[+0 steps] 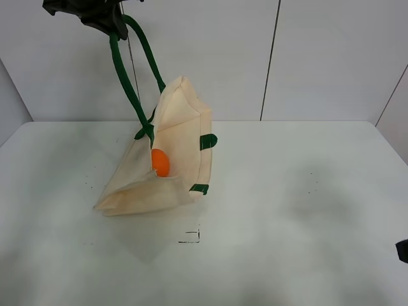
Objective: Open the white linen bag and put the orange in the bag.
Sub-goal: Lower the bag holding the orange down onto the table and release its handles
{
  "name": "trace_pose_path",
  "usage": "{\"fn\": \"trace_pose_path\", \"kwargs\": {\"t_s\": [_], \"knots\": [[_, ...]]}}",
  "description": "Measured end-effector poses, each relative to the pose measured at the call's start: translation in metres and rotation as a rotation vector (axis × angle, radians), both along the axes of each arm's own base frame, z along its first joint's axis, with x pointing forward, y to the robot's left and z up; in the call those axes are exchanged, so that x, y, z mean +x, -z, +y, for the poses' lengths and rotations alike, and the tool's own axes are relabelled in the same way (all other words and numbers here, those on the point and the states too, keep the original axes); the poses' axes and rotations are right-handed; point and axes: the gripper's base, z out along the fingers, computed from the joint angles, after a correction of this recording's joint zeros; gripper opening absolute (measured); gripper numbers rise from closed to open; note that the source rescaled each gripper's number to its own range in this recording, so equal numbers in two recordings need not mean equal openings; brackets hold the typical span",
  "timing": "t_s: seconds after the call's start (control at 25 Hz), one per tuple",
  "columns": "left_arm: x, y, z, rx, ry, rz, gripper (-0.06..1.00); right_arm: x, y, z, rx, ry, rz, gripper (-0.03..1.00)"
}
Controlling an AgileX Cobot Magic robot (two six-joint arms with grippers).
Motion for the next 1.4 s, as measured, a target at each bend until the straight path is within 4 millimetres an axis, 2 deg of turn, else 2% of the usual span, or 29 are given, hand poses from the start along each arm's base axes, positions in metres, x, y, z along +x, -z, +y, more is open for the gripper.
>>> {"fn": "trace_pose_path", "kwargs": {"t_s": [0.08, 0.24, 0.76, 1.16, 1.28, 1.4], "knots": [[0.000, 0.000, 0.000, -0.001, 0.000, 0.000, 0.00, -0.019, 0.003, -0.001, 0.001, -0.005, -0.099, 1.00], [0.000, 0.000, 0.000, -0.001, 0.000, 0.000, 0.00, -0.045, -0.005, -0.002, 0.008, -0.005, -0.282, 1.00], [0.000, 0.000, 0.000, 0.000, 0.000, 0.000, 0.00, -0.086, -0.010, -0.004, 0.019, -0.004, -0.551, 1.00], [0.000, 0.002, 0.000, 0.002, 0.000, 0.006, 0.00, -0.088, -0.010, -0.004, 0.024, -0.005, -0.561, 1.00], [0.002, 0.016, -0.001, 0.017, 0.000, 0.054, 0.00, -0.088, -0.010, -0.004, 0.024, -0.005, -0.561, 1.00], [0.006, 0.043, -0.002, 0.036, 0.000, 0.119, 0.00, -0.088, -0.010, -0.004, 0.024, -0.005, -0.561, 1.00]]}}
